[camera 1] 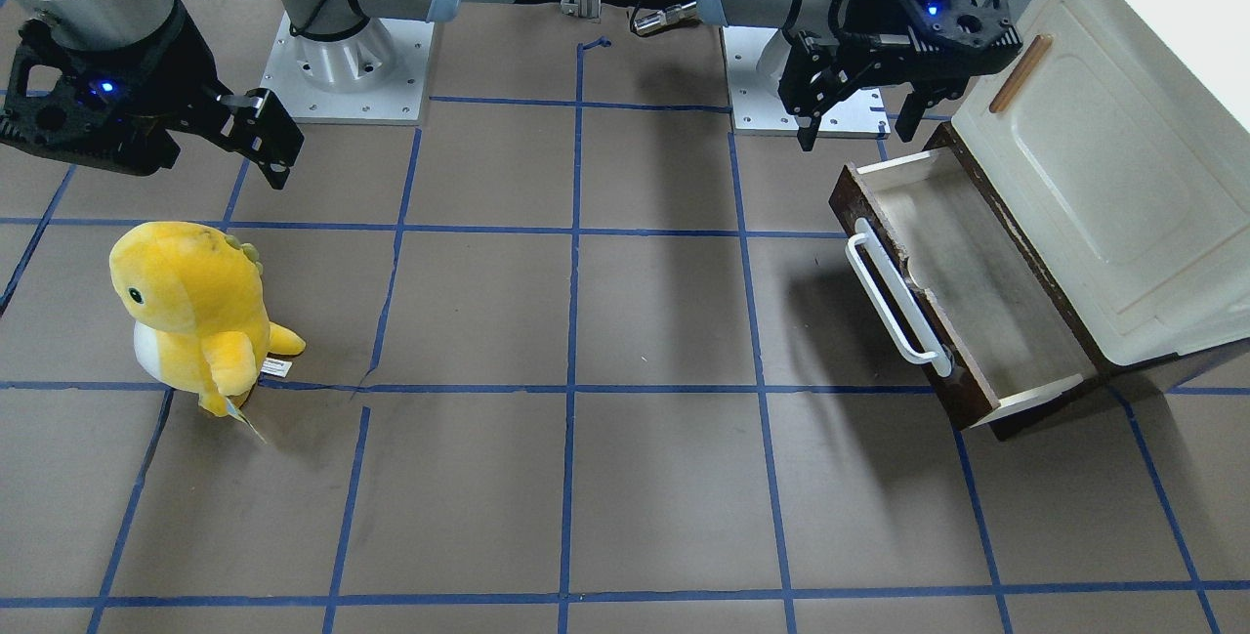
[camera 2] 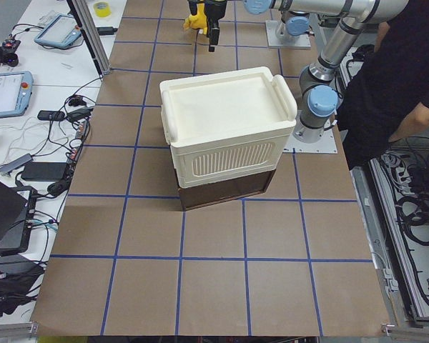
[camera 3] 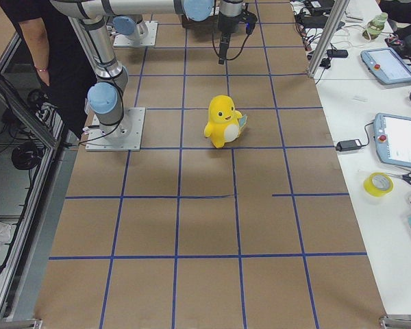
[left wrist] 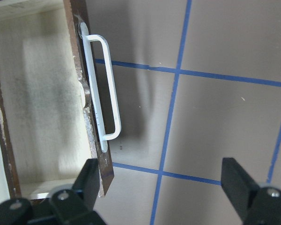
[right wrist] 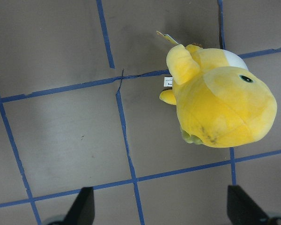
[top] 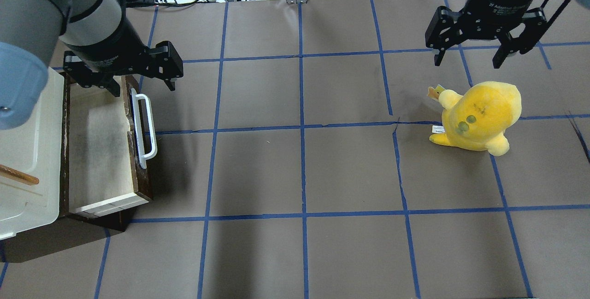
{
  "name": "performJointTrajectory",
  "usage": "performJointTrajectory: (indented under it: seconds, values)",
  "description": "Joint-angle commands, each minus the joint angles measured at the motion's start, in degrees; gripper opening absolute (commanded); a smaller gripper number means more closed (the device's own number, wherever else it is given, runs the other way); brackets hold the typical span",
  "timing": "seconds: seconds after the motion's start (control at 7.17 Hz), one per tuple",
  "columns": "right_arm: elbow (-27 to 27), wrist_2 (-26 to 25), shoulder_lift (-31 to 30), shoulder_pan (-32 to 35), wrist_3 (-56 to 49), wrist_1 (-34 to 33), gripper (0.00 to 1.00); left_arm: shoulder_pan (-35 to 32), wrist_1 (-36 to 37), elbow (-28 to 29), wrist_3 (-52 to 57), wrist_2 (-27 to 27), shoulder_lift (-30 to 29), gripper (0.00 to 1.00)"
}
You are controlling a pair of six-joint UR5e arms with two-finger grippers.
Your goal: Pull drawer sideways
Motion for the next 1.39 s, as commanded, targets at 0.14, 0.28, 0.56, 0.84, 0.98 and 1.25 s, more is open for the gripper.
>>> performJointTrajectory:
  seconds: [0.14,0.28,0.56,0.84,0.98,1.25]
  values:
    - [0.0,0.0,0.0,0.0,0.0,0.0,1.00,3.3,-0.6,0.1,5.5,-1.4,1.3,0.94]
    - [0.0,0.0,0.0,0.0,0.0,0.0,1.00,3.6,-1.7,0.0,6.5,-1.4,1.1,0.90]
    - [0.0,0.0,0.0,0.0,0.0,0.0,1.00,3.3,-1.1,-0.9,8.0,-1.5,0.6,0.96]
    - [0.0,0.0,0.0,0.0,0.0,0.0,1.00,3.5,-0.1,-0.3,10.9,-1.3,0.5,1.00]
    - [0.0,0.0,0.0,0.0,0.0,0.0,1.00,3.7,-0.1,-0.2,11.8,-1.0,0.5,1.00]
    - [0.0,0.0,0.0,0.0,0.0,0.0,1.00,3.7,0.3,-0.1,15.6,-1.0,0.5,1.00]
